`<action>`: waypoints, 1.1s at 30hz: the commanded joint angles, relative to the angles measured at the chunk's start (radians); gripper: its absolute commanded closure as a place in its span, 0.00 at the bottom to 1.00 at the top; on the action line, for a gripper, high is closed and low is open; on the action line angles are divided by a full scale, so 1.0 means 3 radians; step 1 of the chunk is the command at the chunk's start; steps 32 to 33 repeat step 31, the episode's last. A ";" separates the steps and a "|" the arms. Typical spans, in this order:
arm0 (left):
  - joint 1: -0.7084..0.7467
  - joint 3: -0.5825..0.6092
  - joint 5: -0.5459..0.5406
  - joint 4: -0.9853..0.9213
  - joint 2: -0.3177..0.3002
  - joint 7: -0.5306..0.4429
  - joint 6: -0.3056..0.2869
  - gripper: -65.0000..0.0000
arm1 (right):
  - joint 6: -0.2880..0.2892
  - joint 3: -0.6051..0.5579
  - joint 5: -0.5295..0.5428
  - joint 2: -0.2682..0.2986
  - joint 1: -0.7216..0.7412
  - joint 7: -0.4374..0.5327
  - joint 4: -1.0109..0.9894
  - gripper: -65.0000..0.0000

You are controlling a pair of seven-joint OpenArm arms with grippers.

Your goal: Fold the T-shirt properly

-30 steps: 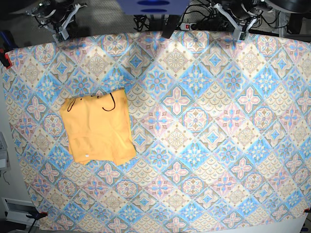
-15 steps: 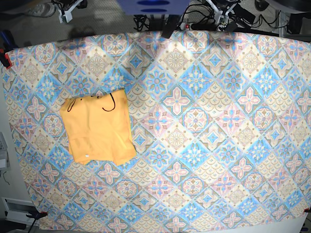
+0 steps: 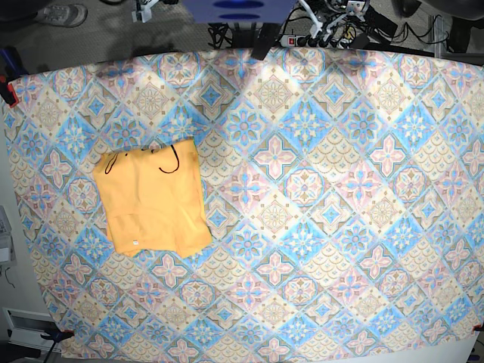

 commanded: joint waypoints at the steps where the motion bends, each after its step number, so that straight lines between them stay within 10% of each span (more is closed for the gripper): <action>1: -0.0048 0.0067 0.0005 -0.0145 -0.0032 -0.0055 0.0102 0.95 | 0.0011 0.0009 0.0027 0.0078 0.0006 0.0108 -0.0048 0.95; 20: -0.0953 0.0727 0.0005 -0.1521 0.0060 -0.0976 0.0884 0.94 | -0.0444 0.0039 0.0052 -0.0342 0.0543 0.0266 -0.0437 0.95; 26: -0.0953 0.0722 0.0005 -0.1506 0.0065 -0.0976 0.0915 0.94 | -0.0843 0.0039 0.0032 -0.0516 0.0589 0.0271 -0.0462 0.95; 33: -0.0938 0.0722 0.0005 -0.1506 0.0065 -0.0981 0.0915 0.94 | -0.0863 0.0034 0.0032 -0.0598 0.0758 0.0271 -0.0457 0.95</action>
